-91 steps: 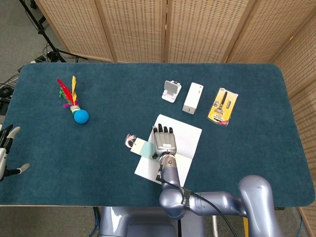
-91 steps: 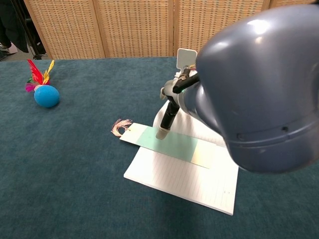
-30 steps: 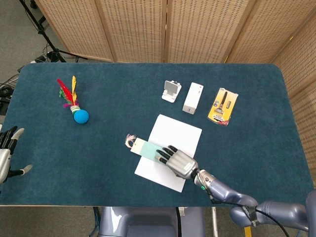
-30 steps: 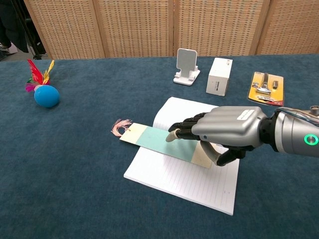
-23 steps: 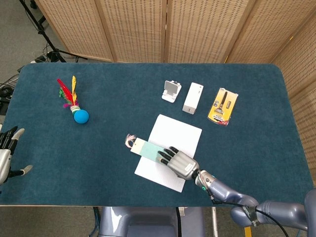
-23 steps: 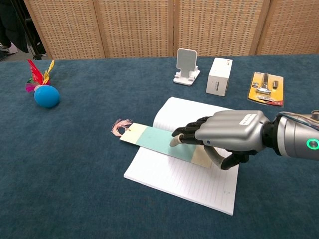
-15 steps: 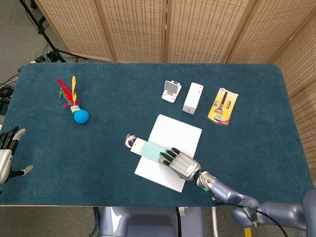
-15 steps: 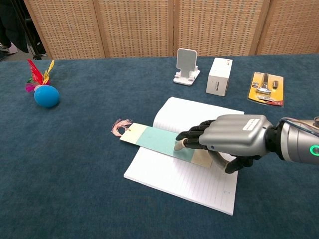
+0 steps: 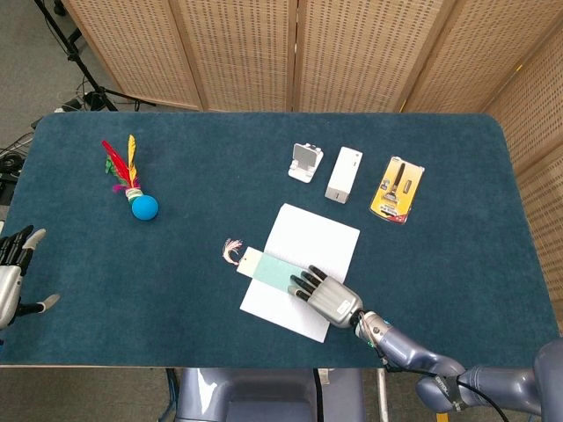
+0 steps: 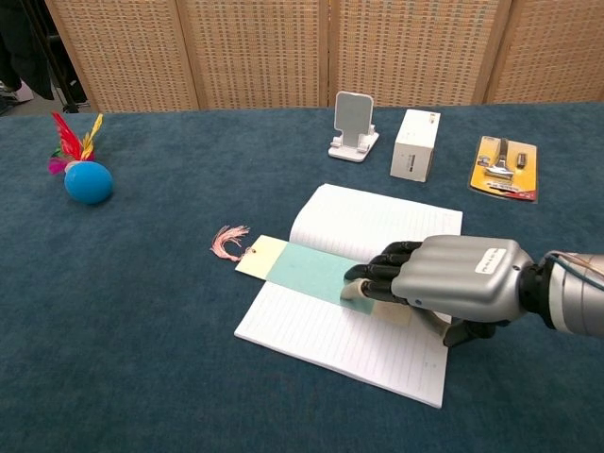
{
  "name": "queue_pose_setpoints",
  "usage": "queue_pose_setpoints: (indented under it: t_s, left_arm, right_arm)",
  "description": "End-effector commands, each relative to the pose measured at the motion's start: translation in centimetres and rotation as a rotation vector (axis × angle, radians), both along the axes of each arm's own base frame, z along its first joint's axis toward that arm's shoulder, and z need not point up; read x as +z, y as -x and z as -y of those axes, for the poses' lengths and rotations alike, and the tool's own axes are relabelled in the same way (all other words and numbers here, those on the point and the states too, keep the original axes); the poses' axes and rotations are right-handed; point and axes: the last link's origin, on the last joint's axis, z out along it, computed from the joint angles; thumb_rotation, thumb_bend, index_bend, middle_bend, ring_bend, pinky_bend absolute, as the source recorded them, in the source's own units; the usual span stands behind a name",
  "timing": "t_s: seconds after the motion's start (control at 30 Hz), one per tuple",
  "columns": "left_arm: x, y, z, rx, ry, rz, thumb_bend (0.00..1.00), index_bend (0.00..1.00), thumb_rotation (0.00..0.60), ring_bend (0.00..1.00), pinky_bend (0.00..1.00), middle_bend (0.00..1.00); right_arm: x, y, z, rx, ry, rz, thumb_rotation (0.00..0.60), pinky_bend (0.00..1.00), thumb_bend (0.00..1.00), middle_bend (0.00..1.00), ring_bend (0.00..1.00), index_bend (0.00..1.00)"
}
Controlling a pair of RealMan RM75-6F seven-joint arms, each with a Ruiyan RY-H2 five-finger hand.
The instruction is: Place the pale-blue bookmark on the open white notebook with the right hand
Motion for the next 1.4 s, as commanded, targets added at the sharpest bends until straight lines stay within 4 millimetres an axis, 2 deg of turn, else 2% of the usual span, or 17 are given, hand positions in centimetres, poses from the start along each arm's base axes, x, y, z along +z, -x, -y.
queue_pose_setpoints:
  t_s: [0.03, 0.47, 0.77, 1.4]
  left_arm:
    - [-0.1, 0.0, 0.0, 0.000, 0.002, -0.001, 0.00, 0.00, 0.600, 0.00, 0.00, 0.00]
    - [-0.2, 0.0, -0.1, -0.001, 0.011, -0.006, 0.00, 0.00, 0.600, 0.00, 0.00, 0.00]
    - [-0.2, -0.1, -0.1, -0.001, 0.010, -0.002, 0.00, 0.00, 0.600, 0.00, 0.00, 0.00]
    - [-0.4, -0.1, 0.0, -0.005, 0.016, -0.005, 0.00, 0.00, 0.600, 0.00, 0.00, 0.00]
  right_arm:
    - [0.0, 0.3, -0.2, 0.000, 0.007, -0.004, 0.600, 0.04, 1.00, 0.00, 0.00, 0.00]
    - [0.8, 2.4, -1.1, -0.037, 0.004, -0.013, 0.600, 0.04, 1.00, 0.00, 0.00, 0.00]
    - [1.6, 3.0, -1.3, -0.033, 0.012, -0.023, 0.600, 0.04, 1.00, 0.00, 0.00, 0.00]
    - [1.9, 3.8, -1.5, -0.043, 0.018, -0.022, 0.600, 0.04, 1.00, 0.00, 0.00, 0.00]
